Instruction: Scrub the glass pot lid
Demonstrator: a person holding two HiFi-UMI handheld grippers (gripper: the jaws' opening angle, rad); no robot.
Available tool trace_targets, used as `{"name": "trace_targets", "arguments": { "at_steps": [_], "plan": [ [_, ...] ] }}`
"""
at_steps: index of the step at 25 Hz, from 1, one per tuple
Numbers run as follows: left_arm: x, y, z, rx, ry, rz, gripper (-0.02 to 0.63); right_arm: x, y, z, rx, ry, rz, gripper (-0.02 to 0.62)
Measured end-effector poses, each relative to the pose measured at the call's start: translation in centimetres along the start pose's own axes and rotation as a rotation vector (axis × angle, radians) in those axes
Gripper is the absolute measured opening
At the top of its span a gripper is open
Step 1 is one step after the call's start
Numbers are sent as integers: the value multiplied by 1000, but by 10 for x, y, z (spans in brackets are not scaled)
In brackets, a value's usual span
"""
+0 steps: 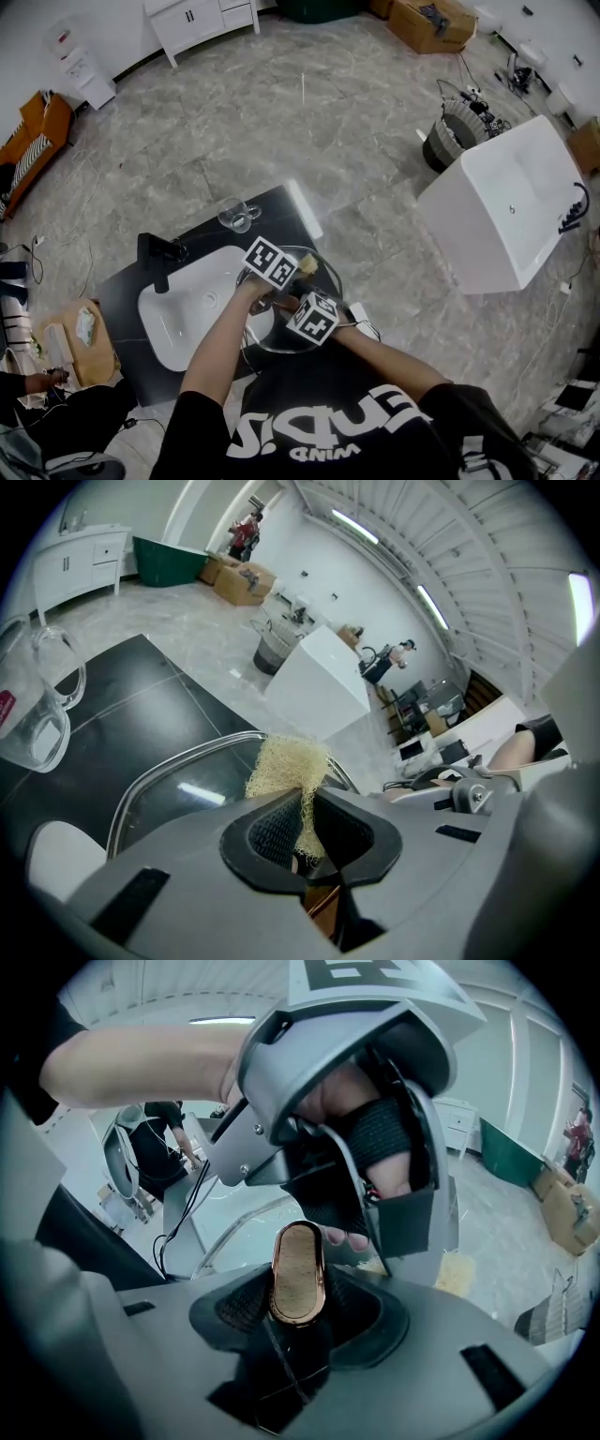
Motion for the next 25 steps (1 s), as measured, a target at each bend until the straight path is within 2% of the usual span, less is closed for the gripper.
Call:
{"name": "trace_targets", "arguments": {
  "at_steps": [7, 25],
  "plan": [
    [15, -17, 3, -11, 15, -3, 44, 0, 1, -1, -2, -2, 3, 176],
    [32, -21, -13, 108, 80, 77, 44, 0, 1, 0, -10, -25, 14, 176]
  ]
}}
Point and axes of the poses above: the fingertips, and each gripper's own axes: y backward along the fingers, z to its right, x out of its top, the point moved 6 cm from there along y, backward along the fingers, and after that the axes turned 3 degrees about -y, right-handed, at the moved point
